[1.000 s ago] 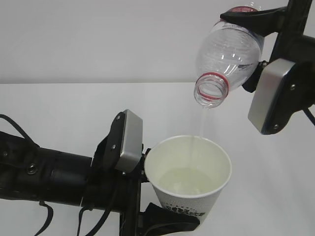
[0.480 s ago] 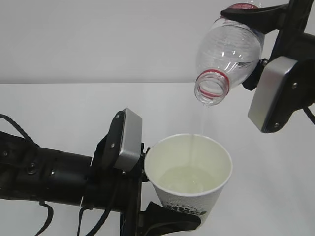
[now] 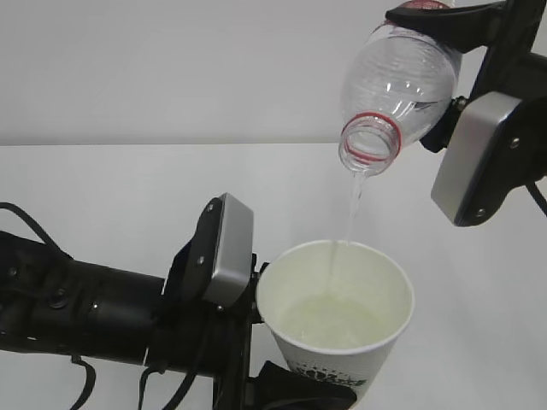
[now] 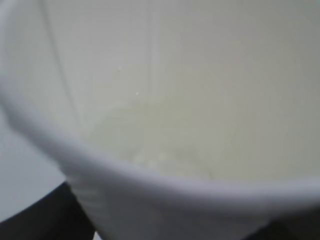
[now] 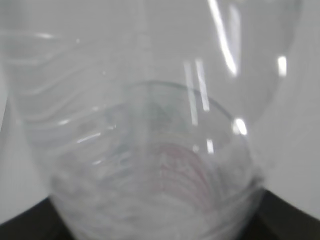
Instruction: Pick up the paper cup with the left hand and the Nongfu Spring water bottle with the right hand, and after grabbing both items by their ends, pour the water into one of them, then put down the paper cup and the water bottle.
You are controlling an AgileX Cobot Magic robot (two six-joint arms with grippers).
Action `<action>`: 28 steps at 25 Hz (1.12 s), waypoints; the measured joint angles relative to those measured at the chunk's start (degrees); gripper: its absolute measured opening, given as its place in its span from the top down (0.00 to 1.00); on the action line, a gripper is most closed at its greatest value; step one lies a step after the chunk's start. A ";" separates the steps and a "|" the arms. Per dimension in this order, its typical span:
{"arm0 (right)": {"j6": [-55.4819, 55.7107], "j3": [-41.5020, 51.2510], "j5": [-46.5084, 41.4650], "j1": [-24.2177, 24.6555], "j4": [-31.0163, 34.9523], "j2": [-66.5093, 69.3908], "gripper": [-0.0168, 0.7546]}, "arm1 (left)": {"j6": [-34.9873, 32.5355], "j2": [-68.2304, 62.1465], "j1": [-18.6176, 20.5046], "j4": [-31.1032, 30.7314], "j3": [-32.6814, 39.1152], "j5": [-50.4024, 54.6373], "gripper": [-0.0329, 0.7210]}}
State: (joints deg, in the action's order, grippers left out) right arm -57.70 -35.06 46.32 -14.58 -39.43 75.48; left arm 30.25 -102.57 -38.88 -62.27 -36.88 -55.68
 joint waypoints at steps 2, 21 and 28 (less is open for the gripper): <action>0.00 0.00 0.05 0.00 0.00 0.00 0.38 | 0.00 0.00 -0.37 0.00 0.00 0.00 0.25; 0.00 0.00 0.05 0.00 0.14 0.00 0.38 | 0.00 0.00 -0.61 0.00 0.00 0.00 0.25; -0.86 0.00 0.05 0.00 0.14 0.00 0.38 | 0.00 0.00 -0.61 0.00 0.00 0.00 0.25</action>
State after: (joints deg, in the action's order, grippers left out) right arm -58.56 -35.06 46.37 -14.58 -39.29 75.48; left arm 30.25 -102.57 -39.49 -62.27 -36.88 -55.68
